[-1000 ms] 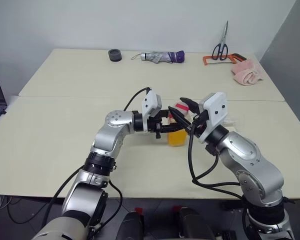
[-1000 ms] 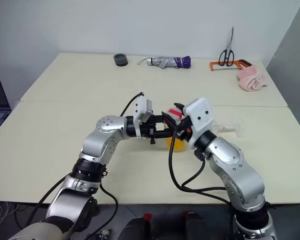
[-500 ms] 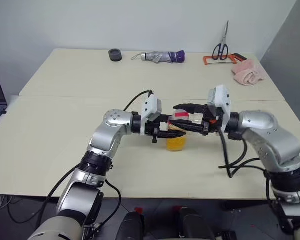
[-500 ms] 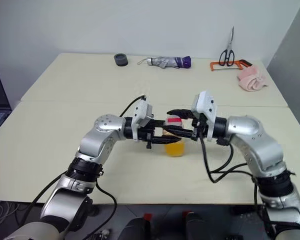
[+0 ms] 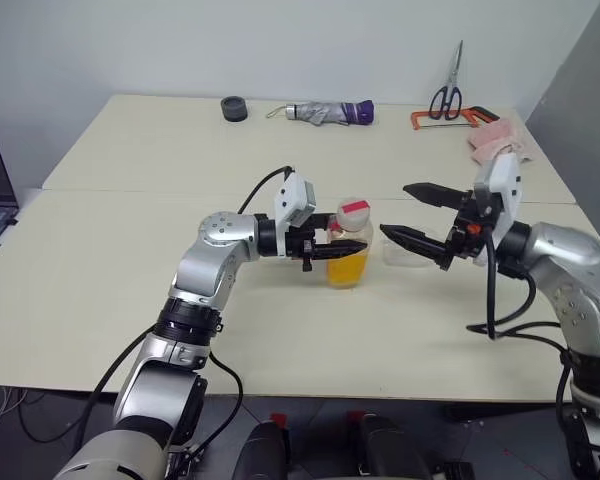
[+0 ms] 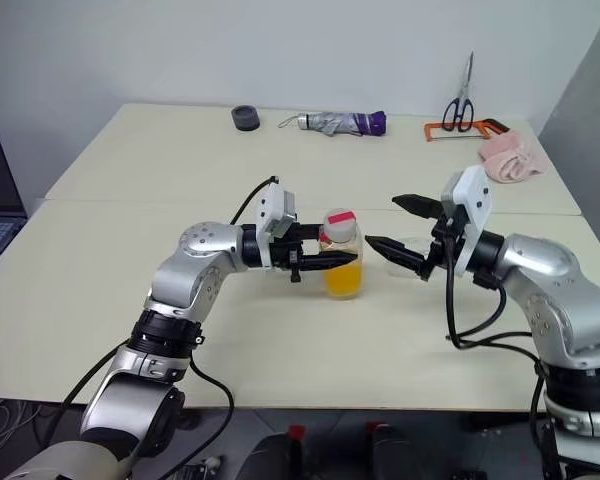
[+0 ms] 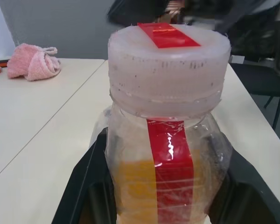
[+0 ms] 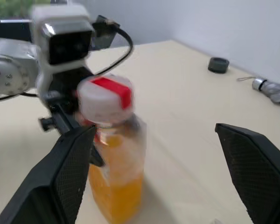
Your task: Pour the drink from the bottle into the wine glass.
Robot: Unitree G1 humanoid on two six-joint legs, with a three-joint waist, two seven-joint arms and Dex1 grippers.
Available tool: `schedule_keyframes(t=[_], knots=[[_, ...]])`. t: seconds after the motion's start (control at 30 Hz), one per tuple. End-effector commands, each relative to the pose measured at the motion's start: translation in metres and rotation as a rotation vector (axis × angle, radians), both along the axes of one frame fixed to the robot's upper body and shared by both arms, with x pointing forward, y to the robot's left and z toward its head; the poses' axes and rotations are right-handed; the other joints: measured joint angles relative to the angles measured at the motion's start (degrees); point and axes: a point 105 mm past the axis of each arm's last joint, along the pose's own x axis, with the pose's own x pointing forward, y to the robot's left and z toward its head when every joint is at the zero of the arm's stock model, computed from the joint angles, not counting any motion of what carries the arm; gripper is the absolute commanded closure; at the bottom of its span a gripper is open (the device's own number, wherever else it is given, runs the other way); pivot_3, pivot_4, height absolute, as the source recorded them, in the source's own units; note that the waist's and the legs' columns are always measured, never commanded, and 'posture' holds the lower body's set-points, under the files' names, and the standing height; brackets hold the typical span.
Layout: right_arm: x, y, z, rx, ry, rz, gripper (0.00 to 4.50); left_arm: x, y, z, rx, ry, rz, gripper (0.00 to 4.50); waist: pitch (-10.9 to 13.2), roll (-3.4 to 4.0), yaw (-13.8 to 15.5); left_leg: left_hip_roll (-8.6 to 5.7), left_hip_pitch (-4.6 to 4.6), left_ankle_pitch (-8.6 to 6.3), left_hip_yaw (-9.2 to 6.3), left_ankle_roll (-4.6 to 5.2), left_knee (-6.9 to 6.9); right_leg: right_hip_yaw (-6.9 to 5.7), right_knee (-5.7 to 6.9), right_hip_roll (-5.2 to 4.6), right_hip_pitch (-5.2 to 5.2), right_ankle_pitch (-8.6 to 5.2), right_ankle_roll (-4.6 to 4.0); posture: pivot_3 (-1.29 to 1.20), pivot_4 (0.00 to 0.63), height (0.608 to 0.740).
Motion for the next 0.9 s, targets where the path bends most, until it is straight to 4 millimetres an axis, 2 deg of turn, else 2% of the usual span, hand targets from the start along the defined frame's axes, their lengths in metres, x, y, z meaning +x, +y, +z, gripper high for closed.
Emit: schedule_keyframes(t=[0.03, 0.2, 0.33, 0.47, 0.77, 0.87, 0.9], knots=[[-0.021, 0.021, 0.010, 0.044, -0.060, -0.046, 0.18, 0.001, -0.003, 0.013, -0.041, -0.045, 0.002, 2.61, 0.0, 0.02, -0.2, 0.00, 0.02, 0.00, 0.01, 0.00, 0.01, 0.00, 0.02, 0.03, 0.00, 0.00, 0.00, 0.00, 0.150, 0.740], [-0.010, 0.042, 0.007, 0.105, -0.094, -0.250, 0.18, 0.004, -0.009, 0.012, -0.041, -0.041, -0.005, 2.61, 0.0, 0.04, -0.3, 0.00, 0.13, 0.03, 0.01, -0.02, 0.05, 0.00, 0.16, 0.17, 0.01, 0.00, 0.01, 0.00, 0.150, 0.740], [-0.005, 0.049, 0.005, 0.101, -0.122, -0.314, 0.18, 0.004, -0.012, 0.011, -0.043, -0.038, -0.011, 2.61, 0.0, 0.04, -0.2, -0.01, 0.09, 0.04, 0.02, -0.05, 0.07, 0.01, 0.12, 0.19, 0.01, 0.00, 0.01, 0.00, 0.150, 0.740], [0.002, 0.045, 0.003, 0.082, -0.156, -0.411, 0.18, 0.005, -0.013, 0.009, -0.043, -0.037, -0.013, 2.61, 0.0, 0.05, -0.2, -0.01, 0.05, 0.04, 0.01, -0.04, 0.04, 0.00, 0.03, 0.18, 0.01, 0.00, 0.00, 0.00, 0.150, 0.740], [0.006, 0.052, -0.006, 0.086, -0.121, -0.418, 0.18, 0.005, -0.012, 0.008, -0.034, -0.049, -0.009, 2.61, 0.0, 0.05, -0.2, -0.01, 0.05, 0.03, 0.01, -0.04, 0.03, 0.01, 0.03, 0.20, 0.00, 0.00, 0.00, 0.00, 0.150, 0.740], [0.007, 0.053, -0.006, 0.097, -0.117, -0.422, 0.78, 0.005, -0.012, 0.008, -0.031, -0.051, -0.010, 2.61, 0.0, 0.05, -0.2, -0.02, 0.04, 0.03, 0.01, -0.04, 0.04, 0.01, 0.04, 0.20, 0.00, 0.00, 0.00, 0.00, 0.150, 0.740], [0.007, 0.053, -0.005, 0.099, -0.118, -0.422, 1.11, 0.005, -0.012, 0.008, -0.031, -0.051, -0.010, 2.61, 0.0, 0.05, -0.2, -0.01, 0.04, 0.03, 0.01, -0.04, 0.04, 0.01, 0.04, 0.20, 0.00, 0.00, 0.00, 0.00, 0.150, 0.740]])
